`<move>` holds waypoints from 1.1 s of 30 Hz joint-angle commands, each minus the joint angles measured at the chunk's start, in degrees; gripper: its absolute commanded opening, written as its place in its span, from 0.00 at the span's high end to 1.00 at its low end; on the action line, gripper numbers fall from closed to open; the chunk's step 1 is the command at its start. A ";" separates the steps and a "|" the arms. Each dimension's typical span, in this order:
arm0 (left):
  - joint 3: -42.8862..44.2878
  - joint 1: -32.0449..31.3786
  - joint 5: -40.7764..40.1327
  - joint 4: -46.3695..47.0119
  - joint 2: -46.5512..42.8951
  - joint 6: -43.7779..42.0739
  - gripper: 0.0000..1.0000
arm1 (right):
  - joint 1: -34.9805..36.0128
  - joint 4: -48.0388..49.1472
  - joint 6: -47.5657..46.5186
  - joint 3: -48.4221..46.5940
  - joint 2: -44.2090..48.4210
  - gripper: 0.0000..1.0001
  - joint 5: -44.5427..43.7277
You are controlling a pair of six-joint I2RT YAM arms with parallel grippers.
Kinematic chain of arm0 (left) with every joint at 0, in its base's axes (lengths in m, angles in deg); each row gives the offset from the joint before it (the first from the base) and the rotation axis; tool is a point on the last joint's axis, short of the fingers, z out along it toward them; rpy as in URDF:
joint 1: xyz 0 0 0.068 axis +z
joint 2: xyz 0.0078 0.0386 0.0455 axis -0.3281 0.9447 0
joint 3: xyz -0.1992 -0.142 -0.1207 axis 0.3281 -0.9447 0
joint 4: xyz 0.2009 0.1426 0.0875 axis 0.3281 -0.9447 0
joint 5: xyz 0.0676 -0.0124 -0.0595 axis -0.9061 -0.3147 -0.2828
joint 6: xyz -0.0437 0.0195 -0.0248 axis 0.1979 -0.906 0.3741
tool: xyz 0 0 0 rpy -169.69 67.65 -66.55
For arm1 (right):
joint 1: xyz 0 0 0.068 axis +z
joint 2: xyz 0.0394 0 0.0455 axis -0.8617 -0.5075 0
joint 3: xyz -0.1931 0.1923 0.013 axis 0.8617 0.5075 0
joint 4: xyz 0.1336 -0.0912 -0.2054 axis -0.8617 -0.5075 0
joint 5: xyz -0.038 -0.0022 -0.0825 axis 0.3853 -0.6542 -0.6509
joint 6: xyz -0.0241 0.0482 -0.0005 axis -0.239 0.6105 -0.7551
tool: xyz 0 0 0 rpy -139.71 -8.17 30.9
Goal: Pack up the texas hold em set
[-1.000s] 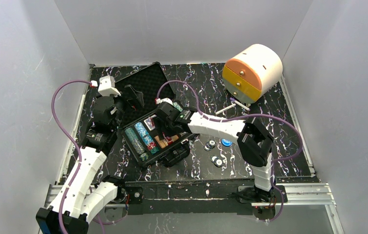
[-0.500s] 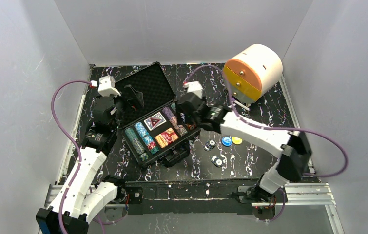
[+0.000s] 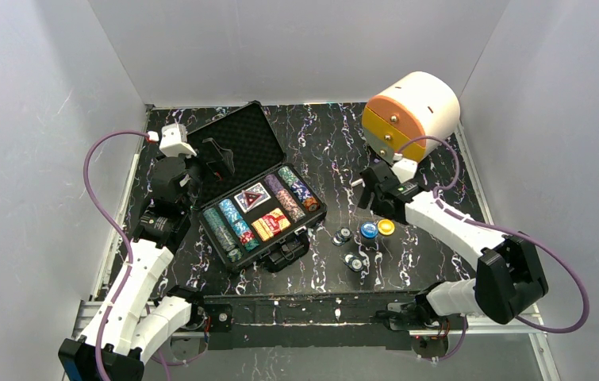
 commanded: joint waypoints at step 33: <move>-0.41 0.34 0.22 0.79 -0.30 -0.46 0.02 | -11.38 0.85 4.60 5.33 -12.22 0.28 8.88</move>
